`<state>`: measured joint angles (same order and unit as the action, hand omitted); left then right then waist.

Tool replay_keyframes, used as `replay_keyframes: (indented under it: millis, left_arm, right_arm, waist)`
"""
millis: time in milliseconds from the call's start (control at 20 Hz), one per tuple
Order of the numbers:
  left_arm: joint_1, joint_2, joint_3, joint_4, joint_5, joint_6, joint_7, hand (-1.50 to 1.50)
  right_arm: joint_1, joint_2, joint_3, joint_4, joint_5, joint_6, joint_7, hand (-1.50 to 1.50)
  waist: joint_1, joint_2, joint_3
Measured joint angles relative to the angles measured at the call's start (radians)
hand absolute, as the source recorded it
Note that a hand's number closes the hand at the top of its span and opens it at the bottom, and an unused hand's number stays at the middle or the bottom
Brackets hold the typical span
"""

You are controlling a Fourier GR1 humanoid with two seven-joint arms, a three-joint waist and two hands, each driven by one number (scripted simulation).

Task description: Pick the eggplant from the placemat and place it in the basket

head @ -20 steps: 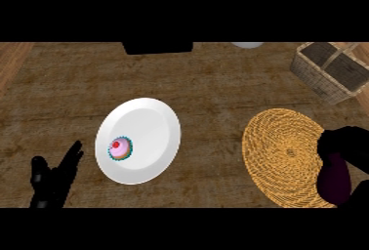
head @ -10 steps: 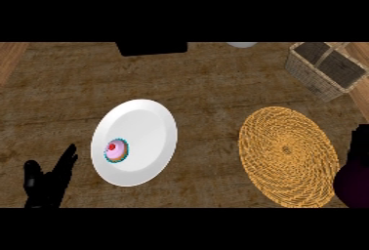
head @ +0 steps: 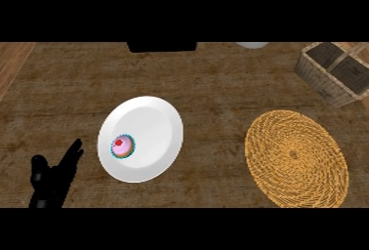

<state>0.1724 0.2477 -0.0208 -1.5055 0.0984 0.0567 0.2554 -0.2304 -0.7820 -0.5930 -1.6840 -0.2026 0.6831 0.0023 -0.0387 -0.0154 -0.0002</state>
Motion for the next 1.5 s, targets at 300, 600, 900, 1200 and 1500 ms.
replay_keyframes:
  millis: [300,600,900,1200,1500]
  left_arm:
    - [-0.04,-0.007,-0.013,0.026,-0.004,-0.024,-0.008,0.0]
    - [-0.057,-0.02,-0.023,0.04,-0.023,-0.028,-0.03,0.0]
    - [-0.078,-0.027,-0.024,0.059,-0.027,-0.042,-0.042,0.0]
    - [-0.092,-0.033,-0.019,0.062,-0.025,-0.041,-0.005,0.0]
    - [-0.085,-0.033,-0.014,0.052,-0.03,-0.044,-0.005,0.0]
  right_arm:
    - [-0.225,-0.204,-0.026,0.174,-0.18,-0.034,0.281,1.5]
    - [-0.412,-0.303,0.081,0.361,-0.16,-0.058,0.337,1.5]
    - [-0.545,-0.323,0.185,0.557,-0.022,-0.07,0.217,1.5]
    - [-0.643,-0.27,0.275,0.727,0.09,-0.095,0.104,1.5]
    - [-0.707,-0.203,0.284,0.92,0.114,-0.112,0.053,1.5]
  waist:
    - [0.043,0.009,0.002]
    - [0.066,0.015,0.004]
    - [0.084,0.02,0.007]
    - [0.082,0.02,0.008]
    - [0.081,0.02,0.009]
